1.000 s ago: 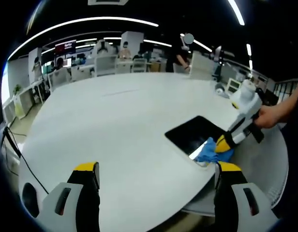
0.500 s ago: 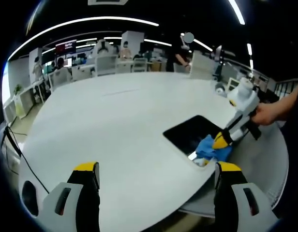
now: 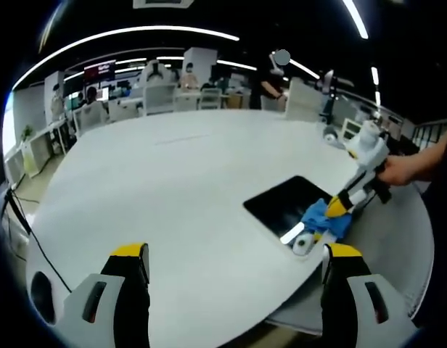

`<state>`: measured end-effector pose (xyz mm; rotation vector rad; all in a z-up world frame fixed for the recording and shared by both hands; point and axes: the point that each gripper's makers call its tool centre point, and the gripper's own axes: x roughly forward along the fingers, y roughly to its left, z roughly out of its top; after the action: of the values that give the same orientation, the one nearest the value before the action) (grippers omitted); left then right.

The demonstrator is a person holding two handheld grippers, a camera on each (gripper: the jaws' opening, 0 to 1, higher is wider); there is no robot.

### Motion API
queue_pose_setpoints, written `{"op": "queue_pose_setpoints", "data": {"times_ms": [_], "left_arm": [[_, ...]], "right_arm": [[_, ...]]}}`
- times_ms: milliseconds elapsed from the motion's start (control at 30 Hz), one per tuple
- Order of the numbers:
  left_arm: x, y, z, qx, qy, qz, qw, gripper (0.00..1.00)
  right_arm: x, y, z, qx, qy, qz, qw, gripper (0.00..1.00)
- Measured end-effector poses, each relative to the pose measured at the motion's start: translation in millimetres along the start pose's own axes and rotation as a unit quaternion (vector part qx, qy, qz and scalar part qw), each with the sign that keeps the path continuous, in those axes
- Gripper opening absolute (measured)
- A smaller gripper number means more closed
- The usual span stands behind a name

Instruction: Wipe the mirror surface with the cleaning cloth until all visible marks leave the cleaned area.

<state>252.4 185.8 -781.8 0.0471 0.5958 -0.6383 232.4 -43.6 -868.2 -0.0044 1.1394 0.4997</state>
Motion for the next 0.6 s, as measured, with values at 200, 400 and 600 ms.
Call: {"op": "queue_pose_setpoints", "data": {"times_ms": [200,400,600], "left_arm": [[-3,-3.0,-6.1,-0.005,0.005,0.001,1.0000,1.00],[-5,-2.9,-9.7,-0.011,0.006,0.005,0.9999,1.00],[-8,-1.3,-3.7,-0.012,-0.002,0.009,0.9999,1.00]], "right_arm": [[10,-6,23.3,-0.011,-0.001,-0.001,0.9999,0.00],[29,-23,72.6,-0.019,-0.021,-0.014,0.9995,0.00],[43,-36,108.5,-0.024,-0.029,-0.029,0.9989,0.00]]}}
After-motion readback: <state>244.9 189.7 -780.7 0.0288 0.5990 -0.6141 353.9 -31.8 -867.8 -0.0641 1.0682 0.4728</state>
